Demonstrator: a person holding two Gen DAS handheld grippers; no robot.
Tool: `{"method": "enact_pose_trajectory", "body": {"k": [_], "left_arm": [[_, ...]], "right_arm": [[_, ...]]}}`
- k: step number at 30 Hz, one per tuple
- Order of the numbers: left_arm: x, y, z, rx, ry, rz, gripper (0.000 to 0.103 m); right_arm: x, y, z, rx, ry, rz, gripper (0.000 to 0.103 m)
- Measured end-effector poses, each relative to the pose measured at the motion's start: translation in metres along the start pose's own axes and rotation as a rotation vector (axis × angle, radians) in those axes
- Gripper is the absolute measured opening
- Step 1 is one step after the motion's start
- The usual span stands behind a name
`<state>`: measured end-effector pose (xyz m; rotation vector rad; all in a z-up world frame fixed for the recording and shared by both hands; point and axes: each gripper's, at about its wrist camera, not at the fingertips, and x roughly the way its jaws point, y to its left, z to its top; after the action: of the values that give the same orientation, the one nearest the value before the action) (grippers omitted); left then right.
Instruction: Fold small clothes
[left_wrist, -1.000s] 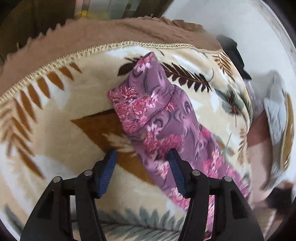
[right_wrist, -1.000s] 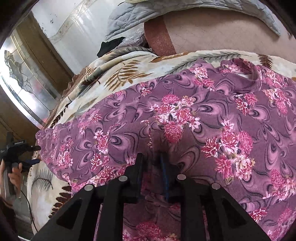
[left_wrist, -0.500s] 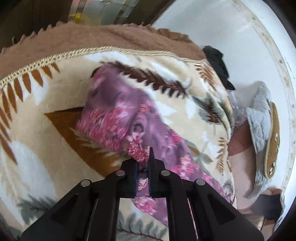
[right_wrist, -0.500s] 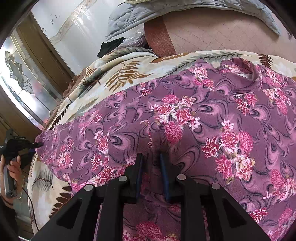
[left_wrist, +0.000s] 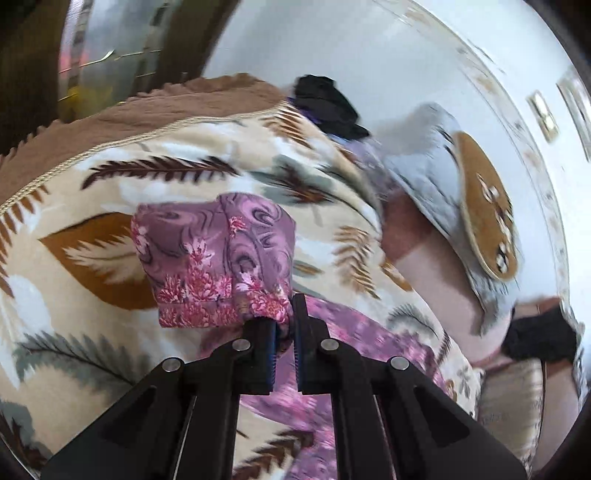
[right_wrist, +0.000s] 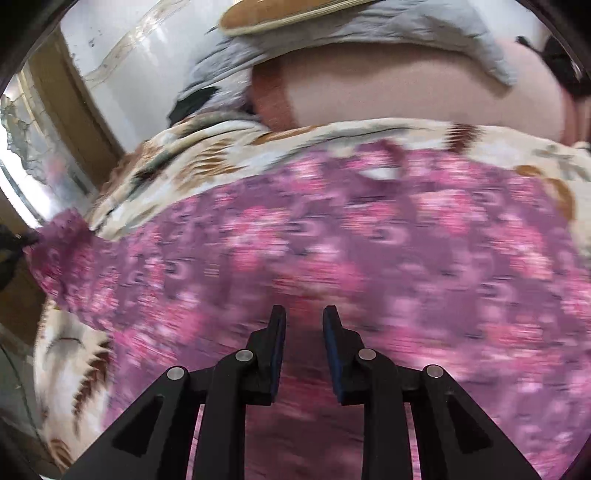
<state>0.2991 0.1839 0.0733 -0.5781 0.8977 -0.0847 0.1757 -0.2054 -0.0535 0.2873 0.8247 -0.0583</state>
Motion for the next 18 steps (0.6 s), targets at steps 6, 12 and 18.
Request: {"method": "enact_pose_trajectory", "body": {"k": [6, 12, 18], "left_arm": [[0.003, -0.049, -0.032, 0.070, 0.035, -0.048, 0.005], [0.016, -0.111, -0.065, 0.144, 0.085, -0.081, 0.005], [0.042, -0.168, -0.111, 0.217, 0.167, -0.107, 0.005]], "right_arm": [[-0.041, -0.077, -0.017, 0.068, -0.049, -0.124, 0.026], [-0.048, -0.125, -0.046, 0.146, -0.052, -0.148, 0.032], [-0.046, -0.123, -0.047, 0.146, -0.069, -0.120, 0.043]]}}
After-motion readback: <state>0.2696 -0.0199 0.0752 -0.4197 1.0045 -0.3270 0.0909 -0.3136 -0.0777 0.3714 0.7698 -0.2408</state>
